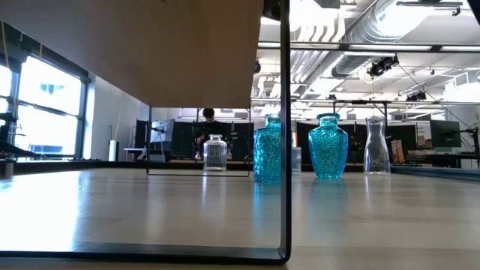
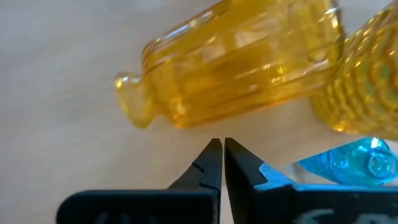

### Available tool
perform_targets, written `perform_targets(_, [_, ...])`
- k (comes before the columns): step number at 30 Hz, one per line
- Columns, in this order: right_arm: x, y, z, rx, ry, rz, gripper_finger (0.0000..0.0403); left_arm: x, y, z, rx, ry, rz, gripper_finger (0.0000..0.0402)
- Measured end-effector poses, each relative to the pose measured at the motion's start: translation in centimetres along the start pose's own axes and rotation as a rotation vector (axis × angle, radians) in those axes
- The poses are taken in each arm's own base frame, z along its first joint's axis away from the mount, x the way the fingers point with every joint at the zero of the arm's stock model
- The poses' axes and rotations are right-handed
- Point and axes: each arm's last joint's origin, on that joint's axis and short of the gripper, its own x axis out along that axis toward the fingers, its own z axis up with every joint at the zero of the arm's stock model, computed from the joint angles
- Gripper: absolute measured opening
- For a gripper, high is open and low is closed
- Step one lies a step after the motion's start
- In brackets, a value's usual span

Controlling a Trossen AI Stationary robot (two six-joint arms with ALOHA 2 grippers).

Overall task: Sort vases onto shelf
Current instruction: Put the right yellow vase on the shelf to align with the other yellow vase

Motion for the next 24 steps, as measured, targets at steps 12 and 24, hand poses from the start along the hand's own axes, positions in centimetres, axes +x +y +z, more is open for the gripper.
perform_targets(12, [-0.5, 2.5, -1.7, 0.055, 0.058, 0.086, 0.0, 0.2, 2.1, 0.0, 0.077, 0.014, 0.228, 0.0])
perform_targets(24, [-1.3, 5.6, -2.1, 0.293, -0.139, 0.109, 0.0, 0.4, 4.3, 2.0, 0.133, -0.099, 0.317, 0.0])
